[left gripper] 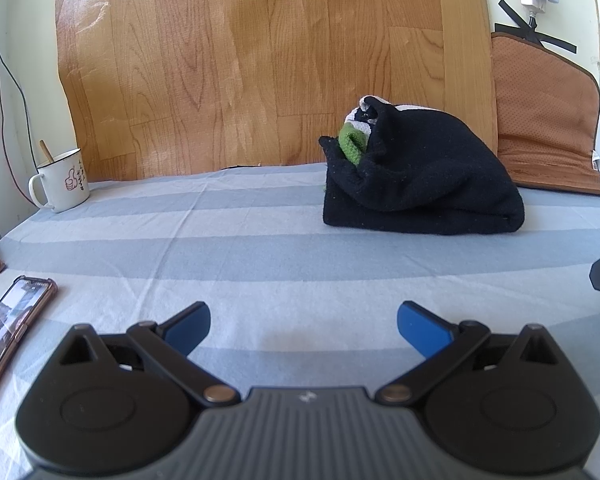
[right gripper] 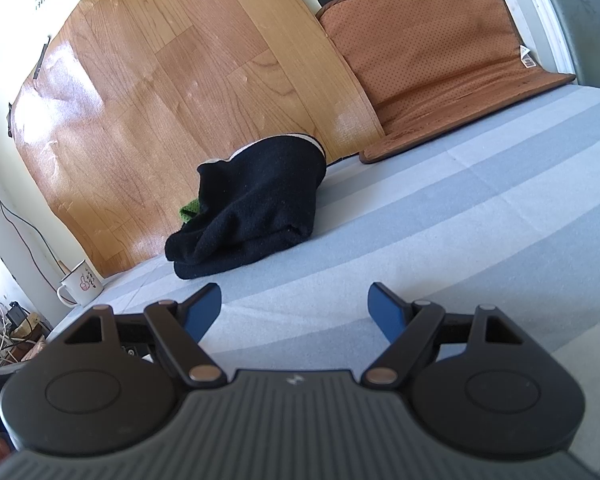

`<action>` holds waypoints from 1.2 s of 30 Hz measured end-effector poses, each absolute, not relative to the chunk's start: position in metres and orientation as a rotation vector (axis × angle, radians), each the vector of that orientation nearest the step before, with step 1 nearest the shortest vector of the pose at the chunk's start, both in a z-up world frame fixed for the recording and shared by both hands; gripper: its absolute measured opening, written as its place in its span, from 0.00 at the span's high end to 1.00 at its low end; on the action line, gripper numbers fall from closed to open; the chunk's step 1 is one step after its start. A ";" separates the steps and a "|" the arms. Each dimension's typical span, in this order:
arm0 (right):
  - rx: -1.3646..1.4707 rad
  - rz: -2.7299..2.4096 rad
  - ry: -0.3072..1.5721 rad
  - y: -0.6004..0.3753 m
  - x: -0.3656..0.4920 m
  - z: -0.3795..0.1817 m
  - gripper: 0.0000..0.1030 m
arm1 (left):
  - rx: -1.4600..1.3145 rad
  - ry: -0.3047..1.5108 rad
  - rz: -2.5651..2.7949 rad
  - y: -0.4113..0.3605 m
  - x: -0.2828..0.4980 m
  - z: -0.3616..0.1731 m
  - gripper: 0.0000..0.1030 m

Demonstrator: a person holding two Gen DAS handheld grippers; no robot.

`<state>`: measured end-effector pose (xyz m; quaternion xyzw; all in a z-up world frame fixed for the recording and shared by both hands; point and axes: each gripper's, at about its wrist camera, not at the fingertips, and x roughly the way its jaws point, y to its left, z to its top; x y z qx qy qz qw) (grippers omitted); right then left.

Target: Fold small clothes

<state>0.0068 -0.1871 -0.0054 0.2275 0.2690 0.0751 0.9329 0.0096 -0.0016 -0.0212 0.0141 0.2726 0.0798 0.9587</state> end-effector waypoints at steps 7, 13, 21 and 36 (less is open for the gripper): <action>0.465 0.153 0.550 -0.187 0.007 -0.005 0.20 | 0.033 0.556 0.163 -0.001 0.010 -0.021 0.00; 0.466 0.153 0.550 -0.187 0.007 -0.005 0.20 | 0.049 0.555 0.166 -0.003 0.009 -0.022 0.00; 0.466 0.152 0.549 -0.186 0.007 -0.005 0.20 | 0.063 0.552 0.165 -0.004 0.010 -0.022 0.00; 0.467 0.151 0.548 -0.188 0.007 -0.004 0.20 | 0.067 0.552 0.167 -0.004 0.010 -0.022 0.00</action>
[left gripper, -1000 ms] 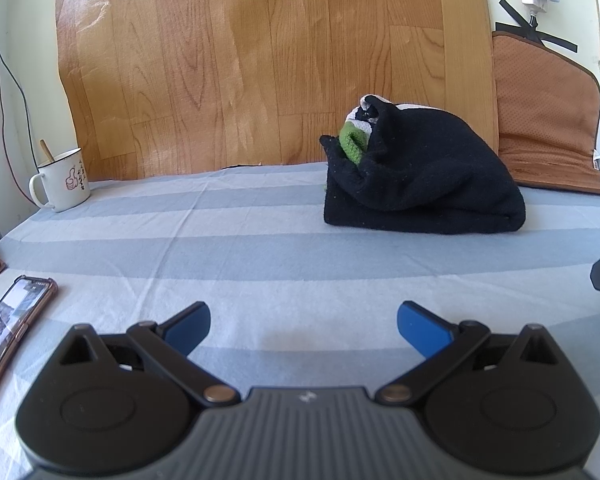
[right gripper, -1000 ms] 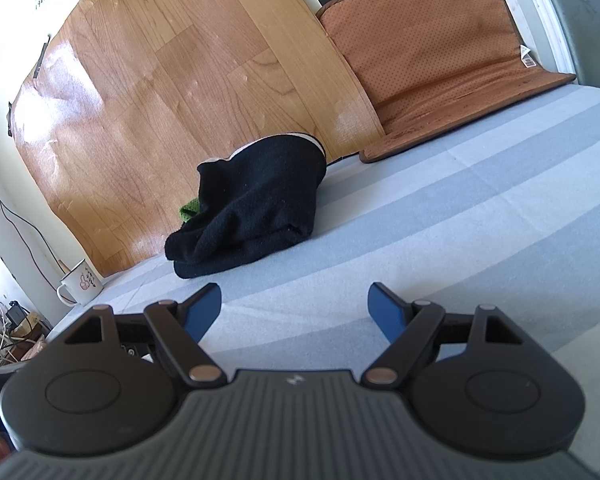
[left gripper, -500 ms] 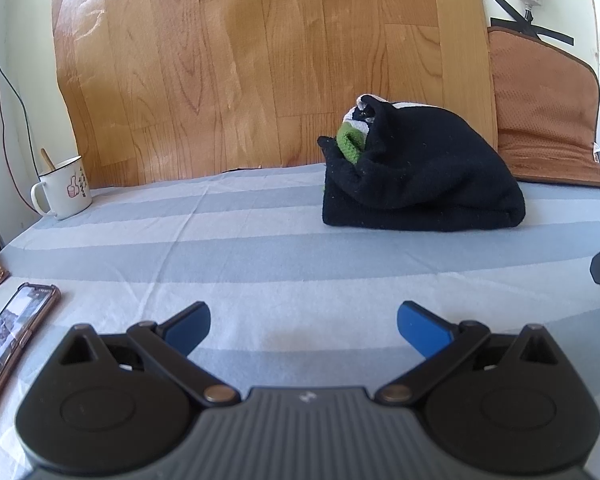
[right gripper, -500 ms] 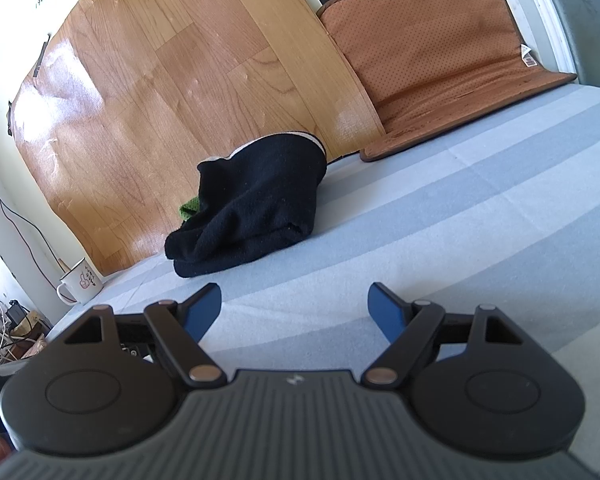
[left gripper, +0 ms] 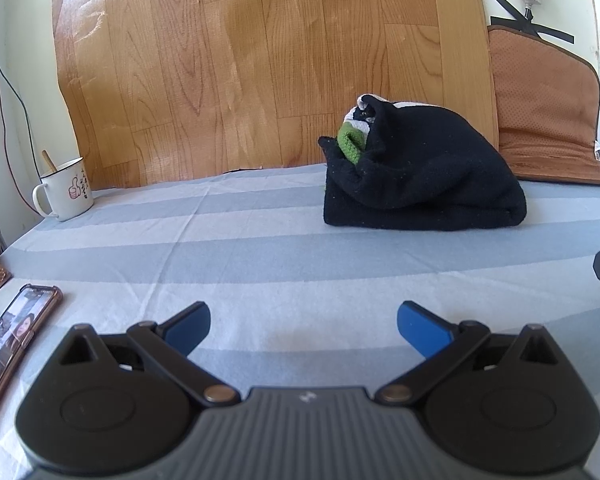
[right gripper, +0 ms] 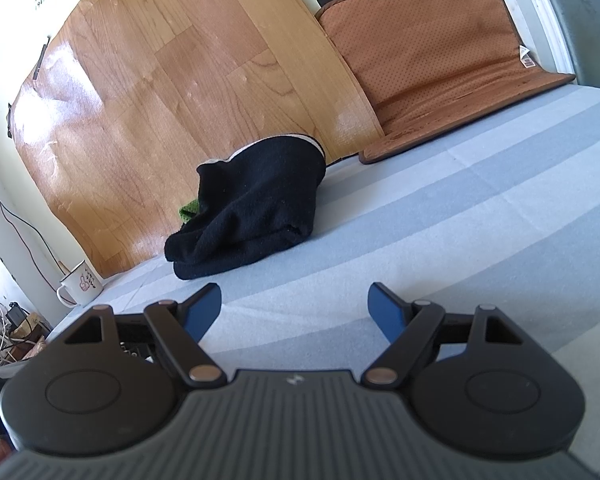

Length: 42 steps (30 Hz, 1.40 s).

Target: Fold small clothes

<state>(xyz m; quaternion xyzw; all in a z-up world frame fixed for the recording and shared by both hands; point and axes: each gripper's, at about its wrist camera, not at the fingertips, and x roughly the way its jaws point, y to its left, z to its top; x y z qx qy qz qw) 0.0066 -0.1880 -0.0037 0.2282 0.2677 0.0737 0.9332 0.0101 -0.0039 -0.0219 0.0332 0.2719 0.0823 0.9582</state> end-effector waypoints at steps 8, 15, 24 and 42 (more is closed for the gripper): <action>0.467 0.151 0.548 -0.188 0.007 -0.004 0.20 | 0.067 0.553 0.167 -0.003 0.010 -0.022 0.00; 0.467 0.151 0.548 -0.189 0.006 -0.003 0.20 | 0.067 0.554 0.168 -0.004 0.010 -0.022 0.00; 0.467 0.152 0.548 -0.189 0.007 -0.004 0.20 | 0.064 0.560 0.171 -0.001 0.011 -0.023 0.00; 0.467 0.152 0.548 -0.189 0.007 -0.004 0.20 | 0.065 0.561 0.171 -0.002 0.011 -0.023 0.00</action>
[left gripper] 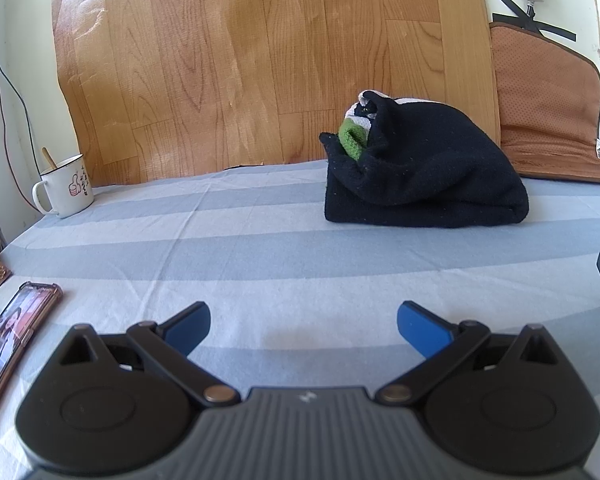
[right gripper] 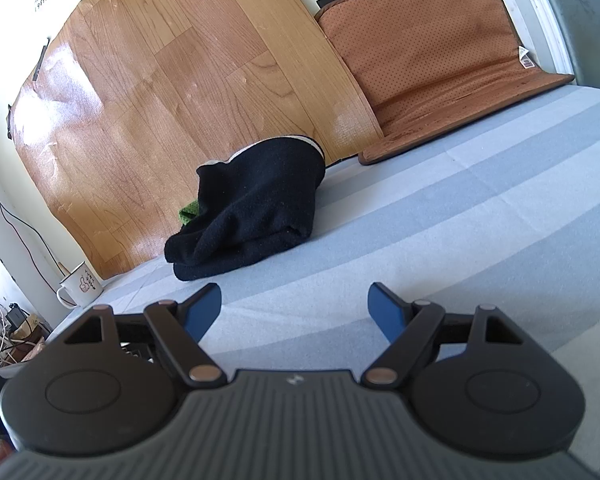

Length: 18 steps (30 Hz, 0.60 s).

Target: Fold small clothes

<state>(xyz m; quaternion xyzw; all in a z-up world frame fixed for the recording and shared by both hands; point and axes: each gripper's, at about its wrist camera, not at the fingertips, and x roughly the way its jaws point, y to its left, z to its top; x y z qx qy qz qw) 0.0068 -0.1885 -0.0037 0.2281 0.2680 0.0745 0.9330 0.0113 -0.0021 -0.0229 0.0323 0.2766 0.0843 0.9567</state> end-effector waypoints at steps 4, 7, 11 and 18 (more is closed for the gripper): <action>0.467 0.152 0.548 -0.188 0.007 -0.004 0.20 | 0.066 0.561 0.171 -0.002 0.011 -0.023 0.00; 0.467 0.152 0.549 -0.189 0.006 -0.003 0.20 | 0.065 0.562 0.173 -0.003 0.011 -0.023 0.00; 0.466 0.151 0.549 -0.189 0.006 -0.003 0.20 | 0.064 0.565 0.173 -0.004 0.012 -0.023 0.00; 0.466 0.151 0.549 -0.188 0.007 -0.003 0.20 | 0.063 0.568 0.174 -0.004 0.013 -0.023 0.00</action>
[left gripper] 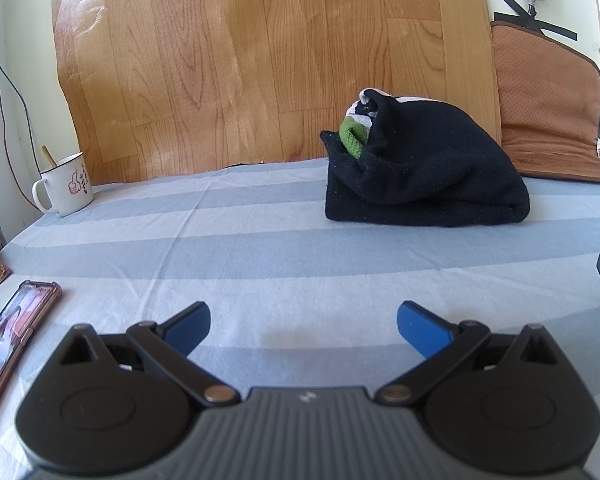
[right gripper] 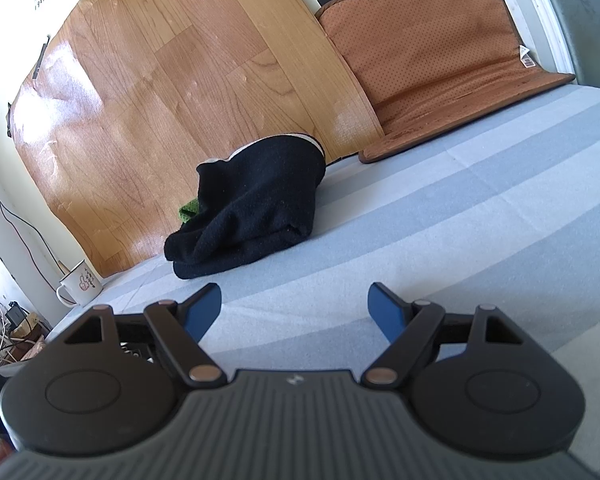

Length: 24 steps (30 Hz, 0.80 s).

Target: Fold small clothes

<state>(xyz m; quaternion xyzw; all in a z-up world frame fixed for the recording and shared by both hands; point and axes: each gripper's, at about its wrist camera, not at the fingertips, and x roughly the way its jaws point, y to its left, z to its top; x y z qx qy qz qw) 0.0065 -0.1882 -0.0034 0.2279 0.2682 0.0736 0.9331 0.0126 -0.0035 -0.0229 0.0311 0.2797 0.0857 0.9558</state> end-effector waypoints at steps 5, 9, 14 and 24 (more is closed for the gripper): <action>0.467 0.150 0.548 -0.188 0.006 -0.003 0.20 | 0.064 0.569 0.174 -0.003 0.013 -0.023 0.00; 0.467 0.149 0.548 -0.188 0.006 -0.003 0.20 | 0.061 0.571 0.174 -0.002 0.013 -0.023 0.00; 0.467 0.149 0.547 -0.188 0.006 -0.003 0.20 | 0.062 0.571 0.173 -0.002 0.013 -0.023 0.00; 0.467 0.150 0.548 -0.188 0.006 -0.003 0.20 | 0.062 0.572 0.173 0.000 0.014 -0.022 0.00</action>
